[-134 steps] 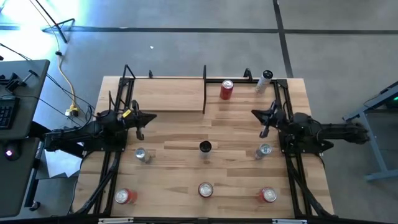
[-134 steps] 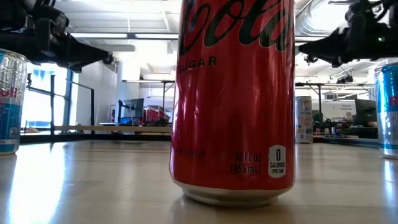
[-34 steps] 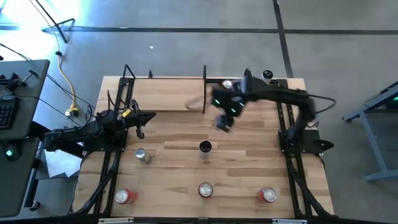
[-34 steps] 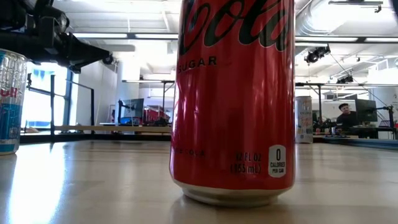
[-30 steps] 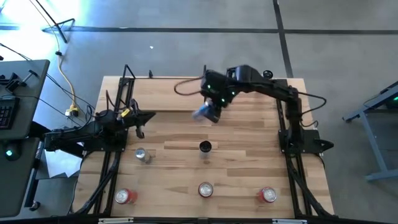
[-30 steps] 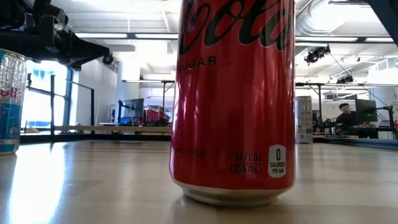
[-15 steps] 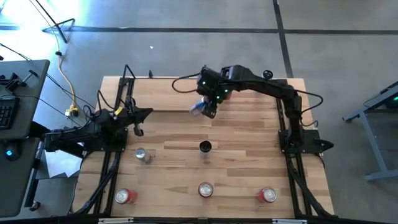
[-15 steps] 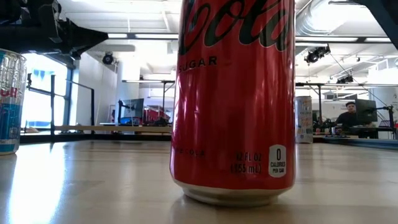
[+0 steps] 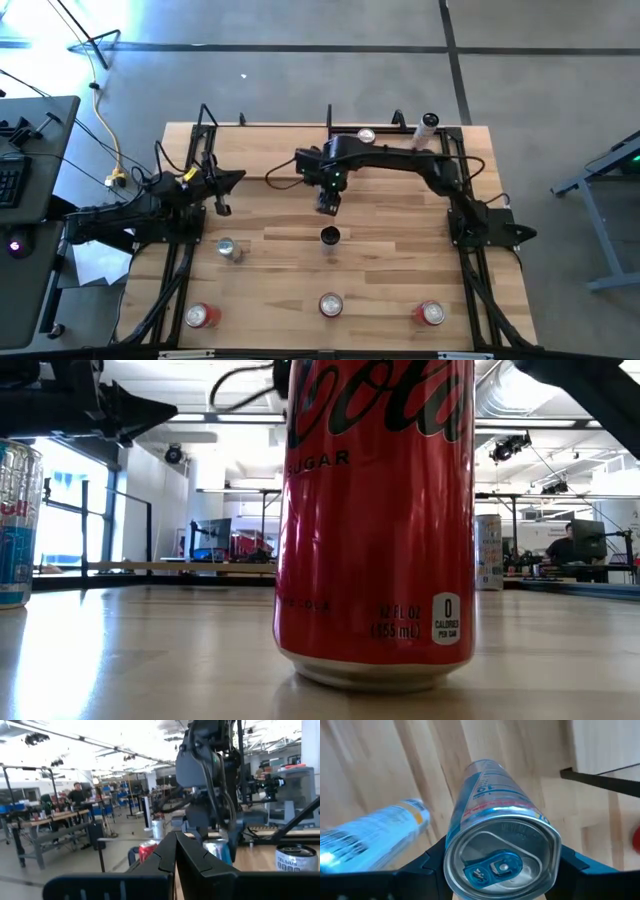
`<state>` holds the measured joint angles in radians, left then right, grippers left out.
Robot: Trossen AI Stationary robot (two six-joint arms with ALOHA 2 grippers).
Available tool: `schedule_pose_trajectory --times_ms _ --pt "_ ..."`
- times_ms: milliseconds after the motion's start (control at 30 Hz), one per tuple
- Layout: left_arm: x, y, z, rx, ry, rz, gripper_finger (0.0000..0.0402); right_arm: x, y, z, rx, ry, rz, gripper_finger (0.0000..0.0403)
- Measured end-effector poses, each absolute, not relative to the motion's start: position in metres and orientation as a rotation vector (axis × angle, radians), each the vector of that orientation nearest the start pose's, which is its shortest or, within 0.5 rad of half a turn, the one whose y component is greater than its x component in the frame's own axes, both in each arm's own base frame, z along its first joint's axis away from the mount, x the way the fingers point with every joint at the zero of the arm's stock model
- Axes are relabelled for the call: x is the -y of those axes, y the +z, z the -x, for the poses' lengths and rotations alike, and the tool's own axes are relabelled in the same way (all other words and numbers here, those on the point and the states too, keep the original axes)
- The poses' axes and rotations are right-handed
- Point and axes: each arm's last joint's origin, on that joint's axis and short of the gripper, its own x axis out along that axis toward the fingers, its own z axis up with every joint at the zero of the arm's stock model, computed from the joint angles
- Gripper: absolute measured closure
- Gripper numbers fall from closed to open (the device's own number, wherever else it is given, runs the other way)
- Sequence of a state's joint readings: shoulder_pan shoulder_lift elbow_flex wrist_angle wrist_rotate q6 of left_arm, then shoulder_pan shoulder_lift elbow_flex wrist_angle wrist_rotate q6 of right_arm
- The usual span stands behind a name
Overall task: Place canned beverage on shelf
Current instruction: Put the right blue soda can on the shelf
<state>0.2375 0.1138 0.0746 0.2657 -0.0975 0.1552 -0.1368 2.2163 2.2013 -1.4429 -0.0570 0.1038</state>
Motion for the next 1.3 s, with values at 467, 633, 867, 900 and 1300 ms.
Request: schedule_pose_trajectory --times_ms 467,633,867,900,1300 --pt "-0.028 0.199 -0.104 0.121 0.342 -0.141 0.0401 0.061 0.243 -0.446 -1.498 -0.145 -0.191 0.0199" --pt "-0.028 0.198 -0.104 0.114 0.341 -0.14 0.0401 0.061 0.243 -0.451 -1.449 -0.135 -0.181 0.0147" --pt "-0.028 0.198 -0.105 0.113 0.332 -0.133 0.0401 0.055 0.247 -0.454 -1.414 -0.105 -0.147 0.0092" --pt "-0.028 0.198 -0.105 0.112 0.332 -0.133 0.0401 0.053 0.25 -0.455 -1.403 -0.103 -0.141 0.0091" --pt "-0.028 0.195 -0.106 0.085 0.33 -0.122 0.0401 0.025 0.321 -0.427 -1.326 -0.253 0.112 0.0139"
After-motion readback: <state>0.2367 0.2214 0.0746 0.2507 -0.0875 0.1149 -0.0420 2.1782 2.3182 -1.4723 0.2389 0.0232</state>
